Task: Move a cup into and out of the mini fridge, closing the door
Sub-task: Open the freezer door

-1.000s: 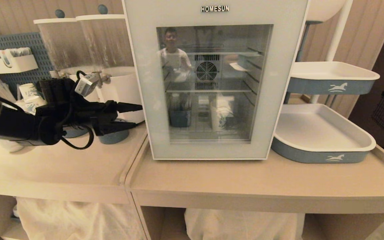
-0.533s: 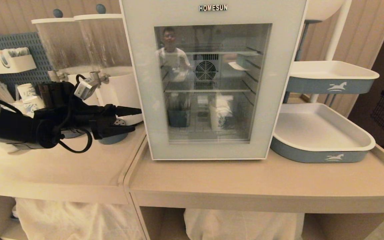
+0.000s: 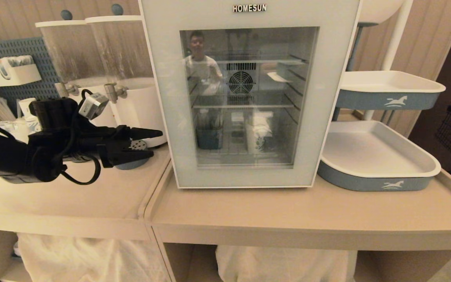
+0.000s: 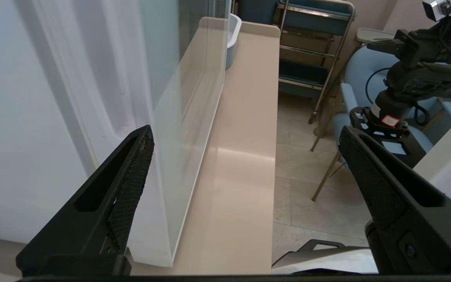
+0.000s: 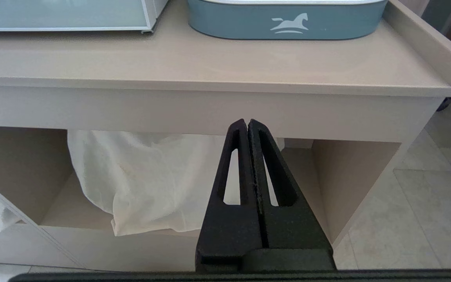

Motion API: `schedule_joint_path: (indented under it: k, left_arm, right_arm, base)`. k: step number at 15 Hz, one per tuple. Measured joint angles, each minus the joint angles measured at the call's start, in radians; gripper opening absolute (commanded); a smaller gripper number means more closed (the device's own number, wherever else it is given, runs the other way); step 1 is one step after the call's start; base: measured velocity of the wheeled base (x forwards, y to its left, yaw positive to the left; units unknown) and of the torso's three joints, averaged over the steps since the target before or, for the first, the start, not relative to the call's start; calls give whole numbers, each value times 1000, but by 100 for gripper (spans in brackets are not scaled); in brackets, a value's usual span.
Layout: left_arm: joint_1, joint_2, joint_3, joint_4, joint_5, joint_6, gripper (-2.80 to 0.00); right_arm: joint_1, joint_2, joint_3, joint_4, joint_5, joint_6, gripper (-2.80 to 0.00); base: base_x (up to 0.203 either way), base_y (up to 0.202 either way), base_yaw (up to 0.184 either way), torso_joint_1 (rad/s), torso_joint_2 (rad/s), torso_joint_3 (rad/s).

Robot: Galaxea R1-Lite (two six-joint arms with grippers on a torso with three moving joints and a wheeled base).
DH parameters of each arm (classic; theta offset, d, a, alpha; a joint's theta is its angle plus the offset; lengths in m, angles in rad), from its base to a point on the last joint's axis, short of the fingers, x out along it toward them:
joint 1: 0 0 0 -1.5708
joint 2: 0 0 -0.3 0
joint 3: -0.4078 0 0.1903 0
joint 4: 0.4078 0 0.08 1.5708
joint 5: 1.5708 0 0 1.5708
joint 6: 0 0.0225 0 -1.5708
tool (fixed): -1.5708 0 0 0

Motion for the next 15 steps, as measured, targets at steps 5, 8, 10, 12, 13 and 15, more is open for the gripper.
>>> schedule_joint_path:
  k: [5, 8, 10, 12, 13, 15]
  left_arm:
    - [1, -56, 54, -60, -2, -21, 0]
    - [1, -52, 30, -87, -2, -24, 0]
    - [1, -19, 2, -159, -2, -39, 0]
    - [1, 28, -29, -245, -2, -82, 0]
    - [-1, 50, -41, -280, -2, -107, 0]
    - [-8, 84, -55, -303, -2, -144, 0]
  right_arm:
    - [1, 1, 0, 1, 1, -1, -280]
    - [0, 1, 0, 0, 1, -1, -280]
    - [0, 1, 0, 0, 1, -1, -280]
    - [1, 2, 0, 0, 1, -1, -280]
    - [1, 2, 0, 0, 0, -1, -280]
    - [1, 2, 0, -1, 1, -1, -280]
  base:
    - [0, 0, 0, 0, 0, 0]
    - [0, 0, 0, 0, 0, 0]
    - [0, 0, 0, 0, 0, 0]
    - [0, 0, 0, 0, 0, 0]
    - [0, 0, 0, 0, 0, 0]
    - [0, 0, 0, 0, 0, 0]
